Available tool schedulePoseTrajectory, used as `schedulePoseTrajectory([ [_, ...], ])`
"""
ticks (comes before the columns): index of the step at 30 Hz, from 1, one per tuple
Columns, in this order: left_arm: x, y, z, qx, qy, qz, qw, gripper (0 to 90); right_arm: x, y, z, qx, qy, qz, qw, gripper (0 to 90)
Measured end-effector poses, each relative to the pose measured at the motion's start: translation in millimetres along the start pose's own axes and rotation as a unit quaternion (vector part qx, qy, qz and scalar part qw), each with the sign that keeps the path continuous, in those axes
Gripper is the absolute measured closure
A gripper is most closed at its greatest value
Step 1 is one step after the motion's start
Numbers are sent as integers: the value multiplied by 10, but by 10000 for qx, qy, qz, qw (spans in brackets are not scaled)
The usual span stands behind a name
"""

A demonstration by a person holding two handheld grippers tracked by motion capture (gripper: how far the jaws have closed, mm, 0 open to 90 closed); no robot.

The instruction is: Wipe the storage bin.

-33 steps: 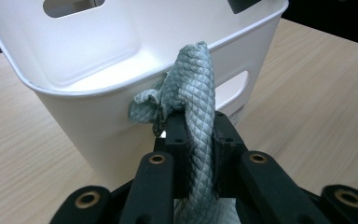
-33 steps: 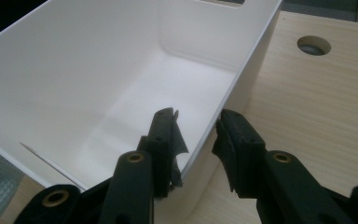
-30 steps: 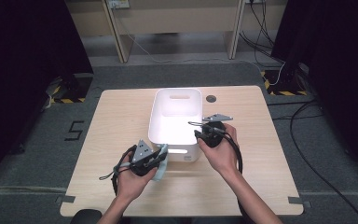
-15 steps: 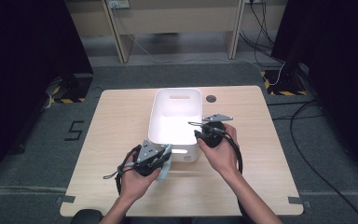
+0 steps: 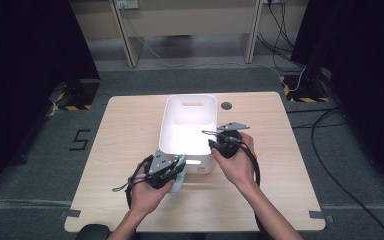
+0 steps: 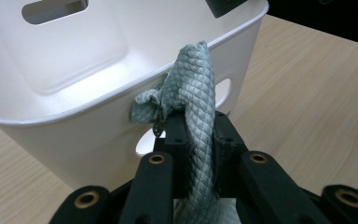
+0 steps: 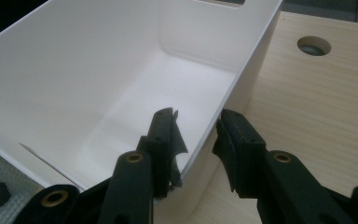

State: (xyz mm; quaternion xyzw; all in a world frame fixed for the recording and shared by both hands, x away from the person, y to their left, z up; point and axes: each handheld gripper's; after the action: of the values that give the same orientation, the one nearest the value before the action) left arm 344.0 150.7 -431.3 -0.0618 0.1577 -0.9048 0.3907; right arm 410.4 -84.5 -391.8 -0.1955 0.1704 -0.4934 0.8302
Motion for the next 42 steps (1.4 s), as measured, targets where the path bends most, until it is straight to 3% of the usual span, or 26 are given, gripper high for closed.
schedulePoseTrajectory([
  [42,83,57,10,14,83,48,10000,797,-3,3,-2,6,-26,-21,10000,660],
])
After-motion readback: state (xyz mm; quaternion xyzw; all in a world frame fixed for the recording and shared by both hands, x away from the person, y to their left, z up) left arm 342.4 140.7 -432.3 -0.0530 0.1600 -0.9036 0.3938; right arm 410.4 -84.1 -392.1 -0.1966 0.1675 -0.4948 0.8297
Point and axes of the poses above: each handheld gripper's, and its own axes: y roughly forward along the jaws, z roughly out of its top, x roughly to its right, and after that the axes turned 10 degrees about x, right-handed
